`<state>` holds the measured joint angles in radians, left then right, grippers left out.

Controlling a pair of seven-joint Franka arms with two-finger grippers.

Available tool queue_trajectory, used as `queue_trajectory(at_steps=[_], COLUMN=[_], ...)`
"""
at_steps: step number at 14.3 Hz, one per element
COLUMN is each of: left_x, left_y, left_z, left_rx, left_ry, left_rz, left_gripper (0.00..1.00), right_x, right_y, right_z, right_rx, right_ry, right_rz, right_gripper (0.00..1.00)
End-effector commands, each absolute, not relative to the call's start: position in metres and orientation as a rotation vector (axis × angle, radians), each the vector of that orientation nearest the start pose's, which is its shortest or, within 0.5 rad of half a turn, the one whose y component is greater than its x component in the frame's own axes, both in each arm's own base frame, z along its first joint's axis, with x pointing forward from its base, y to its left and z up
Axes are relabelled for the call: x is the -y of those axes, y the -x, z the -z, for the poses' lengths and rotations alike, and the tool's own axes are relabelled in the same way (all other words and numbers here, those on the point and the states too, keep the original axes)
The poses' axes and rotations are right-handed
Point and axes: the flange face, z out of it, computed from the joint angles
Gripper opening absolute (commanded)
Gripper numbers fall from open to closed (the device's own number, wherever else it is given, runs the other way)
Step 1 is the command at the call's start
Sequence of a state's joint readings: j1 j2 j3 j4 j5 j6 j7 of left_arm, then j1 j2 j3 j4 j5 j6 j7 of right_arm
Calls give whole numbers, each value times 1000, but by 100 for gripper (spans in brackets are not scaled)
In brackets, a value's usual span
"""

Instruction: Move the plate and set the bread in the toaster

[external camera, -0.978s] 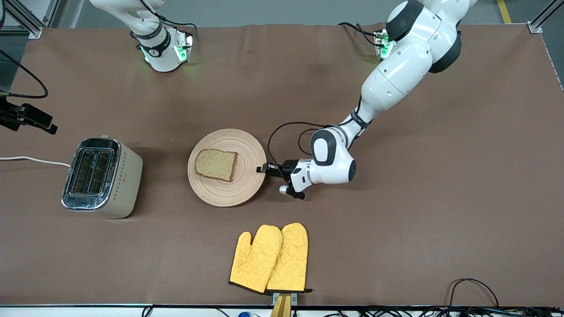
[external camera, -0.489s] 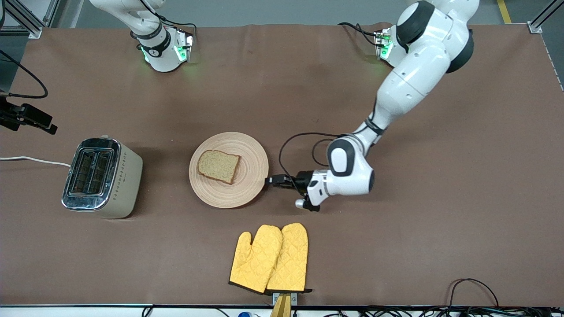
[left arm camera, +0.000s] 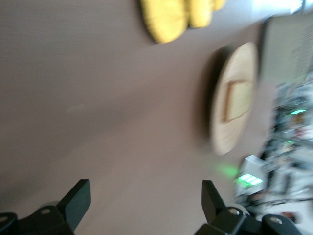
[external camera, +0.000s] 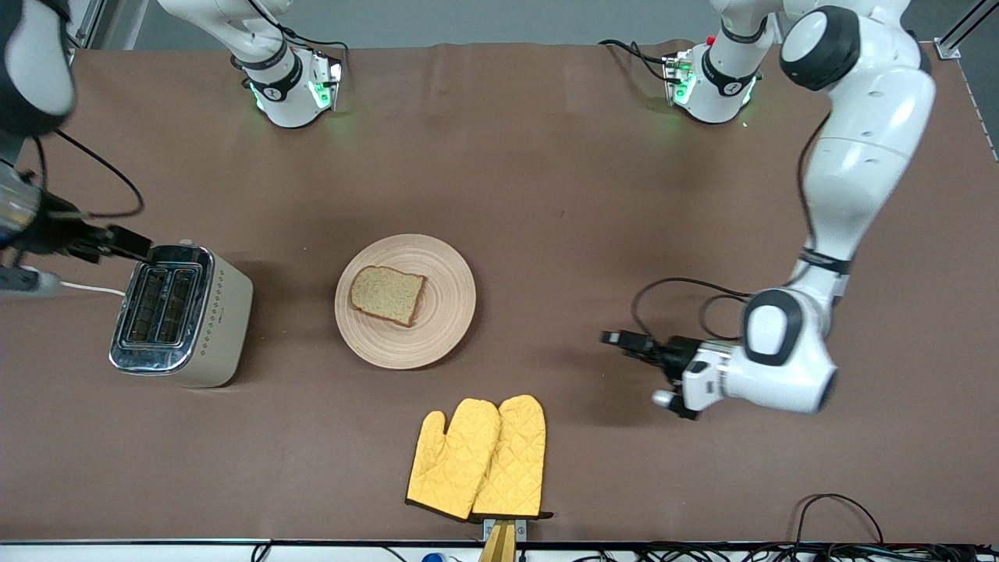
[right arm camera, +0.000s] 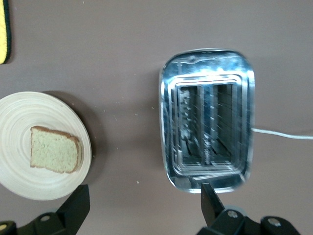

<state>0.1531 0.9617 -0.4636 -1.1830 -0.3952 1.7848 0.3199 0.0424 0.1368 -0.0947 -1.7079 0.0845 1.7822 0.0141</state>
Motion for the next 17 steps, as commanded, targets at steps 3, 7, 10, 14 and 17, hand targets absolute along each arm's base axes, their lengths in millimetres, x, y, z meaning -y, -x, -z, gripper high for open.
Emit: queue_trajectory(at_steps=[3,7,10,14,17], left_x=[138,124,122,134,139], left_y=[-712,-693,-657,-602,-581], left_z=[-382,-503,-587,-643,-658], left_rx=[773,700,507,239,216], left_ry=[-2744,-3034,-3137,-3228,-3212], left_rz=[213,15,-87,-109,-152], left_gripper=[100,100,100,100,100], right_x=[-34,-81,-103,-154,-181], right_y=[-629,-617,-579,-542,-533], right_z=[-391,-333,-279,-259,-258], right_rx=[-211,-259,-481,-563,-491], right_ry=[3064,3063,3017,3012,3027], right_rz=[-128,-172,-165,-118,-116], right_gripper=[100,100,100,100,100])
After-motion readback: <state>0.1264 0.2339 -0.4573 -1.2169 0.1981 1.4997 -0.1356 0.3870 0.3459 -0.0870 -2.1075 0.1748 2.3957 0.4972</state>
